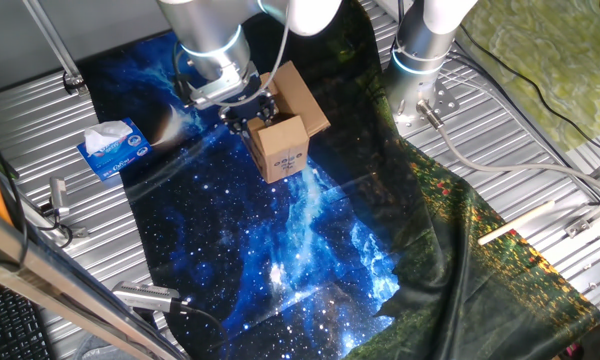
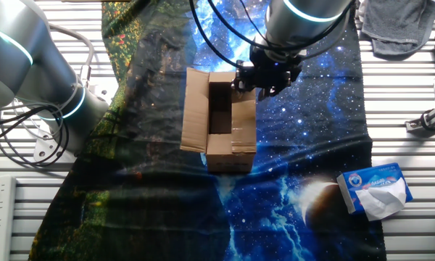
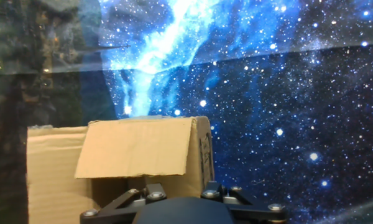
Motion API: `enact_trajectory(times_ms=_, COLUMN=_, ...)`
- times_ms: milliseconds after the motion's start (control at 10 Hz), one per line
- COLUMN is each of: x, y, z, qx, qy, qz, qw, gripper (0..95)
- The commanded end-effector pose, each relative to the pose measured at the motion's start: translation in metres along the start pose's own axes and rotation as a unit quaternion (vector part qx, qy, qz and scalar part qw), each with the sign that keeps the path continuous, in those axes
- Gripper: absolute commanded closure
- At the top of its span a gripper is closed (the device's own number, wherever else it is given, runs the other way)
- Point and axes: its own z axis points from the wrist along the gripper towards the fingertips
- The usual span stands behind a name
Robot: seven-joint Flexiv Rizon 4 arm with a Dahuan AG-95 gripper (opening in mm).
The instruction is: Cover the box
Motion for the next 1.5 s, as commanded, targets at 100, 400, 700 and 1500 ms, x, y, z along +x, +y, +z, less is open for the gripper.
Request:
enact_trajectory(times_ms=100, x=0.001, y=-0.001, z=0.002, qx=0.001, qy=0.0, qz=0.0, qw=1.0, gripper=57.0)
enact_trajectory(times_ms=400, x=0.003, y=-0.002, z=0.007, qx=0.011, qy=-0.002, qz=-0.004, qw=0.9999, gripper=57.0)
enact_trajectory(times_ms=700, x=0.004, y=-0.002, z=0.01, qx=0.012, qy=-0.001, qz=0.002, qw=0.9999, gripper=76.0)
enact_trajectory(times_ms=1500, x=0.005, y=-0.003, z=0.012, qx=0.024, qy=0.005, qz=0.013, qw=0.9996, gripper=95.0)
